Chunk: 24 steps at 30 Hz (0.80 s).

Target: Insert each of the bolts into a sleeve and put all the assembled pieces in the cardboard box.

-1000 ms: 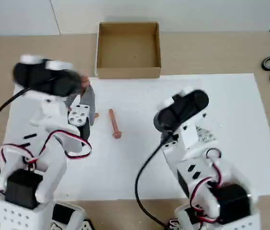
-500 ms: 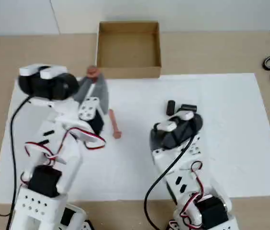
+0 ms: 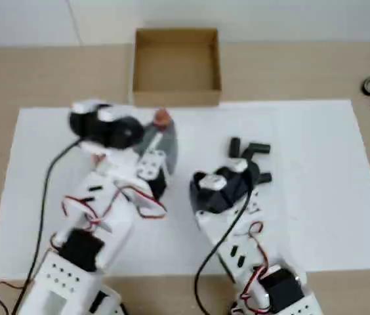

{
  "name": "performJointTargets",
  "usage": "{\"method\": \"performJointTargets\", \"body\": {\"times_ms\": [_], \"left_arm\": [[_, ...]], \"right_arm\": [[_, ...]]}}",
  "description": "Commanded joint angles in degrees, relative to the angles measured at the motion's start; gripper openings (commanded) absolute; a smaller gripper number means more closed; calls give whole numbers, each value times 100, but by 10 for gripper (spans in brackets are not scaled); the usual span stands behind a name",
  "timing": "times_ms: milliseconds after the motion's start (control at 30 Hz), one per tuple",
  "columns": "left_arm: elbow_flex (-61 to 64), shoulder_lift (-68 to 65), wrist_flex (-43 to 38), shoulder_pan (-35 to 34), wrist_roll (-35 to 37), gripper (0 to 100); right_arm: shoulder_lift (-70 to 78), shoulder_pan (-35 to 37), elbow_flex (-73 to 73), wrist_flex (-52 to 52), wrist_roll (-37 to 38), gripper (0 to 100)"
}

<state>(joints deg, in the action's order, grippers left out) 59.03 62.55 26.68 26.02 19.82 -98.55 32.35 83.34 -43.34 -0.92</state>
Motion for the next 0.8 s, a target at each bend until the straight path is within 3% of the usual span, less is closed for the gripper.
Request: {"method": "performJointTargets", "body": {"times_ms": [0,767], "left_arm": [[-13,88,-176,281,35,6],[145,114,18,396,1011,6]], "right_arm": [[-84,119,44,356,-44,4],[-84,145,114,418,-44,4]]}}
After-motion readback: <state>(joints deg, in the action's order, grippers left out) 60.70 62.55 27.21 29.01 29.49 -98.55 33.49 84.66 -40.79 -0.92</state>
